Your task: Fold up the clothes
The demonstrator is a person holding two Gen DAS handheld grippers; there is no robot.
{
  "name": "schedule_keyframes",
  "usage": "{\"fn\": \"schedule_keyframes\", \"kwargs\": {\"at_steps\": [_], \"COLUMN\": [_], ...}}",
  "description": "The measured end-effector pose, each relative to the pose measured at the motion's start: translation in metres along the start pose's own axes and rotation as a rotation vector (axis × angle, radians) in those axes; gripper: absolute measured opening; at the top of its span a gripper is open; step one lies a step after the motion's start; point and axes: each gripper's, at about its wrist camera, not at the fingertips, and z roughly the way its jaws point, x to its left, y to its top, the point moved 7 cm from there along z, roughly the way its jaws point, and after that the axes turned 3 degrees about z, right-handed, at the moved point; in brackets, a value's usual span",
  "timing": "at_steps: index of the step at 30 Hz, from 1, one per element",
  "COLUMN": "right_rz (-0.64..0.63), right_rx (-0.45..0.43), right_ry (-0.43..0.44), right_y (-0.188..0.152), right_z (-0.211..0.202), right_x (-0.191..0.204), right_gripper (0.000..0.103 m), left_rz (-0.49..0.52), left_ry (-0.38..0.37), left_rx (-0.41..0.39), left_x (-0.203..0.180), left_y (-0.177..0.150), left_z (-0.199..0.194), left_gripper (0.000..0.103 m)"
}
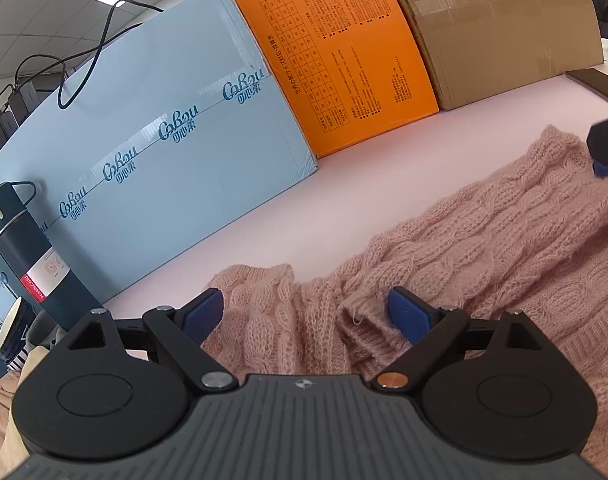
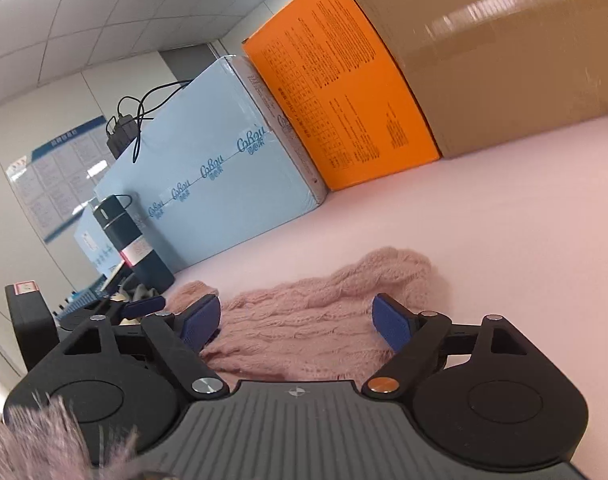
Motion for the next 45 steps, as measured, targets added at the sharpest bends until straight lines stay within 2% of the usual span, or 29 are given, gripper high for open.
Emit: {"fn": "schedule_keyframes", "kwargs": {"at_steps": [3, 5, 6, 9, 12, 14, 17, 21, 23, 24, 26, 28, 30, 34, 37, 40, 42, 43, 44, 45], "right_rz": [0.094, 0.095, 0.09, 0.131, 0.236, 0.313, 0.364, 0.294, 0.205, 0.142, 0.015, -0.213, -0.482, -0.887, -1.074, -1.184, -1.195, -1.18, -1.15, -1.12], "right_rx": [0.022, 0.014, 0.005, -0.069, -0.189, -0.254, -0.253, -0.241, -0.27, -0.27, -0.225, -0.126, -0.042, 0.044, 0.083, 0.148, 0.18, 0.191, 0.196, 0.201], "right_ry": [0.052, 0.061, 0.063, 0.103, 0.147, 0.146, 0.118, 0.076, 0.056, 0.082, 0.183, 0.235, 0.219, 0.203, 0.141, 0.081, 0.038, 0.023, 0.011, -0.002], "right_y": [0.003, 0.003, 0.003, 0.007, 0.017, 0.022, 0.025, 0.023, 0.024, 0.023, 0.014, -0.01, -0.045, -0.106, -0.136, -0.164, -0.173, -0.173, -0.17, -0.168], "right_z": [0.004, 0.002, 0.001, -0.014, -0.035, -0.047, -0.051, -0.05, -0.055, -0.056, -0.052, -0.038, -0.02, 0.016, 0.044, 0.072, 0.088, 0.094, 0.098, 0.102], "right_x": [-0.01, -0.009, -0.008, -0.013, -0.028, -0.042, -0.056, -0.046, -0.03, -0.015, 0.029, 0.088, 0.145, 0.223, 0.245, 0.25, 0.245, 0.243, 0.242, 0.24], "right_gripper": [0.089, 0.089, 0.09, 0.097, 0.101, 0.103, 0.103, 0.103, 0.103, 0.103, 0.103, 0.103, 0.103, 0.101, 0.1, 0.1, 0.089, 0.06, 0.029, 0.02], "left_rz": [0.004, 0.01, 0.009, -0.075, -0.256, -0.389, -0.518, -0.669, -0.749, -0.774, -0.753, -0.701, -0.63, -0.597, -0.556, -0.532, -0.523, -0.529, -0.534, -0.539], "left_ry": [0.005, 0.01, 0.01, -0.039, -0.16, -0.182, -0.119, -0.108, -0.151, -0.173, -0.194, -0.206, -0.205, -0.361, -0.426, -0.498, -0.547, -0.572, -0.596, -0.61], "left_rx": [-0.002, -0.006, -0.01, -0.042, -0.119, -0.153, -0.131, 0.0, 0.047, 0.06, 0.082, 0.1, 0.119, 0.178, 0.18, 0.185, 0.177, 0.173, 0.171, 0.18], "left_x": [0.0, 0.001, 0.002, 0.017, 0.048, 0.074, 0.109, 0.141, 0.152, 0.157, 0.165, 0.171, 0.174, 0.167, 0.153, 0.139, 0.131, 0.128, 0.126, 0.124], "left_y": [0.0, 0.001, 0.002, 0.005, 0.011, 0.007, -0.011, -0.046, -0.062, -0.066, -0.065, -0.06, -0.053, -0.055, -0.055, -0.054, -0.053, -0.053, -0.053, -0.052], "left_z": [0.0, -0.002, -0.003, -0.014, -0.035, -0.044, -0.047, -0.038, -0.036, -0.035, -0.03, -0.023, -0.011, 0.02, 0.034, 0.043, 0.043, 0.041, 0.04, 0.038], "left_gripper": [0.089, 0.089, 0.089, 0.089, 0.089, 0.089, 0.089, 0.089, 0.089, 0.089, 0.089, 0.089, 0.089, 0.089, 0.089, 0.089, 0.087, 0.081, 0.055, 0.033]}}
